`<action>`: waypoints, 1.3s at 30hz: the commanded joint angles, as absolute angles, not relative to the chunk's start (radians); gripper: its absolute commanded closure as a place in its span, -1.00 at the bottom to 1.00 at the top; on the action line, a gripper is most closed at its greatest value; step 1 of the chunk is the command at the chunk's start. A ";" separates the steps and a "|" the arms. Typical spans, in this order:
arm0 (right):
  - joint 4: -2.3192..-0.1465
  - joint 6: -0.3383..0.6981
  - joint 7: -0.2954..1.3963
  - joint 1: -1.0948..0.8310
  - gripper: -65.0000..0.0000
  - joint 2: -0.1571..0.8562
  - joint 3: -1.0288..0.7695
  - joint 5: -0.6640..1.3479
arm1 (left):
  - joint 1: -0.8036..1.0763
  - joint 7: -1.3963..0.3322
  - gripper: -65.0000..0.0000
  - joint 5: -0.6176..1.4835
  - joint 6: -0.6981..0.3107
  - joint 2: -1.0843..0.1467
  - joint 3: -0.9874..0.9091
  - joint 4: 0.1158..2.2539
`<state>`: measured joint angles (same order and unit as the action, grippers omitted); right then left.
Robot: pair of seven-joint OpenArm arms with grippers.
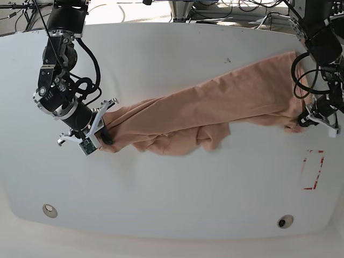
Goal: Fold the T-shirt properly
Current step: 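Lay the shirt down stretched between both grippers, then lift the stretched peach shirt with both grippers toward the robot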
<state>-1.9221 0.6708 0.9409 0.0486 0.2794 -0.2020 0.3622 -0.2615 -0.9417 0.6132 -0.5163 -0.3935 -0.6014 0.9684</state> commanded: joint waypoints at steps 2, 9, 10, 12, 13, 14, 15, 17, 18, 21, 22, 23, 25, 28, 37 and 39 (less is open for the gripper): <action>-1.940 0.667 0.912 0.097 1.00 0.295 -0.208 0.375 | -0.294 -0.969 1.00 0.648 -0.526 -0.421 -0.607 1.170; -1.945 0.667 0.923 0.166 1.00 0.297 -0.229 0.375 | -0.302 -1.041 1.00 0.645 -0.526 -0.421 -0.605 1.446; -1.942 0.667 0.940 0.191 1.00 0.297 -0.239 0.374 | -0.306 -1.047 1.00 0.645 -0.526 -0.421 -0.604 1.488; -1.939 0.668 0.964 0.228 1.00 0.297 -0.245 0.372 | -0.320 -1.047 1.00 0.644 -0.526 -0.424 -0.601 1.538; -1.937 0.668 0.980 0.249 1.00 0.297 -0.248 0.369 | -0.334 -1.047 1.00 0.642 -0.526 -0.424 -0.601 1.566; -1.936 0.668 0.987 0.268 1.00 0.297 -0.251 0.367 | -0.344 -1.047 1.00 0.642 -0.526 -0.424 -0.599 1.583; -1.925 0.668 0.997 0.291 1.00 0.297 -0.251 0.367 | -0.357 -1.047 1.00 0.642 -0.524 -0.426 -0.599 1.603; -1.906 0.668 1.004 0.325 1.00 0.298 -0.249 0.367 | -0.378 -1.047 1.00 0.642 -0.510 -0.427 -0.599 1.626; -1.893 0.668 1.006 0.348 1.00 0.300 -0.249 0.367 | -0.392 -1.047 1.00 0.642 -0.496 -0.427 -0.599 1.638; -1.842 0.667 1.006 0.410 1.00 0.328 -0.246 0.366 | -0.443 -1.047 1.00 0.642 -0.458 -0.429 -0.573 1.658; -1.827 0.667 1.006 0.429 1.00 0.335 -0.245 0.367 | -0.460 -1.047 1.00 0.642 -0.450 -0.437 -0.564 1.661; -1.807 0.667 1.006 0.458 1.00 0.340 -0.243 0.367 | -0.478 -1.047 1.00 0.644 -0.443 -0.449 -0.552 1.661; -1.771 0.668 1.006 0.499 1.00 0.346 -0.243 0.367 | -0.507 -1.047 1.00 0.644 -0.438 -0.460 -0.541 1.658; -1.684 0.668 1.006 0.593 1.00 0.355 -0.242 0.366 | -0.578 -1.046 1.00 0.642 -0.438 -0.461 -0.533 1.655; -1.504 0.665 1.006 0.855 1.00 0.415 -0.173 0.366 | -0.797 -1.046 1.00 0.641 -0.437 -0.466 -0.496 1.655; -1.492 0.665 1.006 0.908 1.00 0.417 -0.162 0.366 | -0.845 -1.046 1.00 0.641 -0.435 -0.466 -0.496 1.653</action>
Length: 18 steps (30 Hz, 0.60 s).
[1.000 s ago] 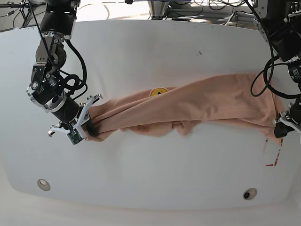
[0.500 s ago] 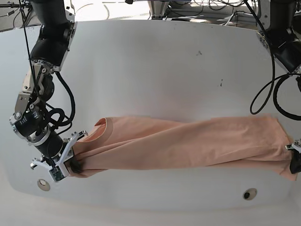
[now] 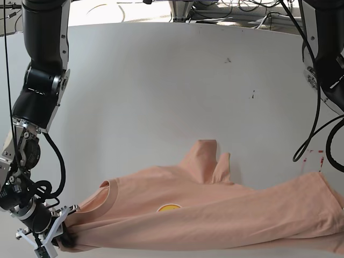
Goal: Fold the T-shirt properly
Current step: 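Lift the stretched peach shirt with both grippers toward the robot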
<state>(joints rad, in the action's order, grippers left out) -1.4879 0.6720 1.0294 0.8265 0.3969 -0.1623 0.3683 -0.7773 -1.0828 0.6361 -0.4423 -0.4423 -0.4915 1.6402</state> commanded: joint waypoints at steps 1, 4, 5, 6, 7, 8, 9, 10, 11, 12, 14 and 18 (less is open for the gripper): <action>-1.488 0.665 1.006 0.929 1.00 0.417 -0.157 0.366 | -0.868 -1.046 1.00 0.638 -0.435 -0.466 -0.495 1.653; -1.483 0.667 1.006 1.000 1.00 0.418 -0.145 0.366 | -0.951 -1.046 1.00 0.604 -0.435 -0.466 -0.470 1.653; -1.483 0.667 1.006 1.020 1.00 0.421 -0.139 0.366 | -0.975 -1.046 1.00 0.591 -0.435 -0.466 -0.463 1.653; -1.484 0.667 1.006 1.043 1.00 0.429 -0.130 0.366 | -1.003 -1.046 1.00 0.581 -0.435 -0.466 -0.456 1.653; -1.484 0.667 1.006 1.061 1.00 0.435 -0.120 0.366 | -1.023 -1.046 1.00 0.575 -0.435 -0.466 -0.453 1.653; -1.484 0.667 1.006 1.081 1.00 0.441 -0.107 0.369 | -1.046 -1.046 1.00 0.570 -0.435 -0.466 -0.449 1.653; -1.486 0.667 1.006 1.096 1.00 0.446 -0.094 0.371 | -1.061 -1.046 1.00 0.567 -0.435 -0.466 -0.447 1.653; -1.488 0.667 1.006 1.110 1.00 0.449 -0.085 0.372 | -1.075 -1.047 1.00 0.567 -0.435 -0.466 -0.443 1.653; -1.489 0.667 1.006 1.129 1.00 0.452 -0.076 0.374 | -1.086 -1.047 1.00 0.567 -0.435 -0.466 -0.430 1.650; -1.491 0.667 1.006 1.141 1.00 0.452 -0.068 0.375 | -1.096 -1.047 1.00 0.567 -0.435 -0.466 -0.420 1.644; -1.491 0.667 1.006 1.162 1.00 0.452 -0.062 0.372 | -1.119 -1.047 1.00 0.573 -0.435 -0.466 -0.406 1.624; -1.492 0.667 1.012 1.193 1.00 0.452 -0.059 0.375 | -1.158 -1.047 1.00 0.570 -0.435 -0.466 -0.401 1.590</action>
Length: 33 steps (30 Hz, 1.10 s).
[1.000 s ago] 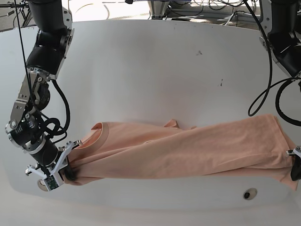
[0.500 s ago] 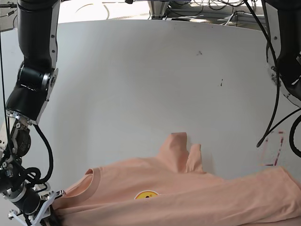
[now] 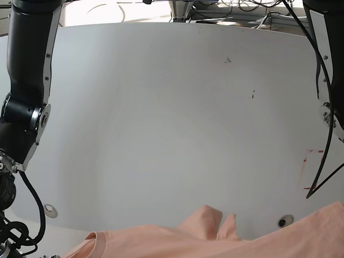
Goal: Fold the T-shirt properly
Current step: 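Lift the stretched peach shirt with both grippers toward the robot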
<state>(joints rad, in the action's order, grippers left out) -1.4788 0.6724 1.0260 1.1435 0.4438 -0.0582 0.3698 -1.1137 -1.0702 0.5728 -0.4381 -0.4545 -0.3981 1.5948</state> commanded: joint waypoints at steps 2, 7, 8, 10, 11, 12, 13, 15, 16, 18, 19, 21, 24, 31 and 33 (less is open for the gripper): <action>-1.492 0.668 1.023 1.205 1.00 0.452 -0.059 0.372 | -1.168 -1.047 1.00 0.570 -0.435 -0.466 -0.401 1.572; -1.504 0.668 1.026 1.216 1.00 0.452 -0.059 0.377 | -1.190 -1.044 1.00 0.572 -0.435 -0.466 -0.401 1.538; -1.509 0.668 1.026 1.216 1.00 0.452 -0.059 0.377 | -1.190 -1.044 1.00 0.572 -0.435 -0.466 -0.401 1.538; -1.511 0.668 1.026 1.216 1.00 0.452 -0.059 0.375 | -1.191 -1.044 1.00 0.572 -0.435 -0.466 -0.401 1.537; -1.511 0.668 1.026 1.216 1.00 0.452 -0.059 0.374 | -1.194 -1.043 1.00 0.572 -0.435 -0.466 -0.398 1.534; -1.511 0.668 1.026 1.216 1.00 0.452 -0.059 0.374 | -1.201 -1.043 1.00 0.572 -0.435 -0.466 -0.397 1.531; -1.511 0.668 1.026 1.216 1.00 0.452 -0.059 0.374 | -1.207 -1.043 1.00 0.572 -0.435 -0.464 -0.397 1.526; -1.511 0.668 1.026 1.216 1.00 0.450 -0.059 0.372 | -1.216 -1.043 1.00 0.572 -0.435 -0.463 -0.397 1.514; -1.512 0.668 1.026 1.216 1.00 0.450 -0.059 0.372 | -1.219 -1.043 1.00 0.572 -0.435 -0.463 -0.397 1.509; -1.512 0.668 1.026 1.216 1.00 0.450 -0.059 0.372 | -1.224 -1.043 1.00 0.572 -0.435 -0.461 -0.397 1.506; -1.512 0.668 1.026 1.216 1.00 0.450 -0.059 0.371 | -1.230 -1.043 1.00 0.572 -0.435 -0.460 -0.397 1.504; -1.512 0.668 1.026 1.216 1.00 0.450 -0.059 0.374 | -1.231 -1.043 1.00 0.573 -0.435 -0.458 -0.397 1.504; -1.515 0.668 1.026 1.214 1.00 0.450 -0.059 0.375 | -1.230 -1.043 1.00 0.575 -0.435 -0.458 -0.397 1.504; -1.523 0.668 1.027 1.193 1.00 0.453 -0.064 0.375 | -1.199 -1.044 1.00 0.576 -0.438 -0.458 -0.398 1.508; -1.554 0.668 1.027 1.173 1.00 0.458 -0.068 0.375 | -1.170 -1.044 1.00 0.579 -0.441 -0.458 -0.401 1.511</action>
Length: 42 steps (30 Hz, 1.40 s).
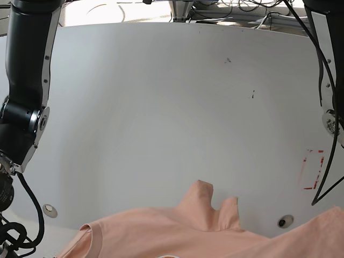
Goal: Fold the T-shirt properly
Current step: 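Lift the stretched peach shirt with both grippers toward the robot, then lower the shirt back onto the table, held between both grippers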
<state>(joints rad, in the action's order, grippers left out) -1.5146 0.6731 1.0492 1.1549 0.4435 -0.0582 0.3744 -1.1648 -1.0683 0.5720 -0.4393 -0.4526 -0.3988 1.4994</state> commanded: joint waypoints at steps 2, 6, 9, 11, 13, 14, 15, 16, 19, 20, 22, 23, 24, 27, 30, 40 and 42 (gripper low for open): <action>-1.604 0.668 1.027 1.132 1.00 0.479 -0.068 0.377 | -1.142 -1.044 1.00 0.596 -0.441 -0.461 -0.403 1.511; -1.707 0.668 1.027 1.007 1.00 0.490 -0.071 0.377 | -1.072 -1.044 1.00 0.662 -0.441 -0.466 -0.406 1.512; -1.784 0.668 1.027 0.885 1.00 0.489 -0.104 0.372 | -0.975 -1.044 1.00 0.699 -0.441 -0.481 -0.417 1.531; -1.830 0.668 1.027 0.794 1.00 0.483 -0.136 0.372 | -0.903 -1.044 1.00 0.714 -0.441 -0.481 -0.437 1.547; -1.870 0.668 1.027 0.708 1.00 0.456 -0.163 0.372 | -0.817 -1.044 1.00 0.728 -0.441 -0.479 -0.456 1.560; -1.880 0.668 1.027 0.677 1.00 0.446 -0.174 0.369 | -0.783 -1.044 1.00 0.733 -0.441 -0.479 -0.463 1.563; -1.896 0.668 1.027 0.634 1.00 0.435 -0.189 0.369 | -0.736 -1.044 1.00 0.740 -0.441 -0.478 -0.475 1.566; -1.910 0.668 1.026 0.591 1.00 0.426 -0.206 0.369 | -0.691 -1.043 1.00 0.748 -0.441 -0.476 -0.490 1.567; -1.937 0.668 1.021 0.483 1.00 0.403 -0.245 0.375 | -0.579 -1.043 1.00 0.768 -0.441 -0.455 -0.532 1.567; -1.942 0.670 1.020 0.453 1.00 0.397 -0.252 0.375 | -0.549 -1.043 1.00 0.771 -0.441 -0.447 -0.547 1.567; -1.946 0.670 1.018 0.395 1.00 0.380 -0.268 0.375 | -0.478 -1.043 1.00 0.779 -0.441 -0.433 -0.587 1.569; -1.948 0.670 1.018 0.367 1.00 0.371 -0.275 0.375 | -0.435 -1.043 1.00 0.779 -0.443 -0.427 -0.607 1.569; -1.948 0.670 1.017 0.352 1.00 0.366 -0.280 0.375 | -0.417 -1.043 1.00 0.779 -0.443 -0.424 -0.615 1.569; -1.945 0.670 0.987 0.265 1.00 0.348 -0.303 0.375 | -0.320 -1.043 1.00 0.779 -0.443 -0.420 -0.657 1.569; -1.945 0.670 0.963 0.188 1.00 0.325 -0.314 0.375 | -0.239 -1.043 1.00 0.780 -0.447 -0.418 -0.676 1.567; -1.946 0.670 0.957 0.024 1.00 0.315 -0.335 0.377 | -0.044 -1.043 1.00 0.783 -0.516 -0.407 -0.705 1.567; -1.945 0.670 0.957 0.002 1.00 0.298 -0.349 0.377 | -0.007 -1.043 1.00 0.782 -0.518 -0.407 -0.705 1.566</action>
<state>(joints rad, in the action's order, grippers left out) -1.9285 0.6746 0.9871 -0.0006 0.2970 -0.3302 0.3702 -0.0177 -1.0695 0.7647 -0.5156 -0.3836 -0.6960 1.5478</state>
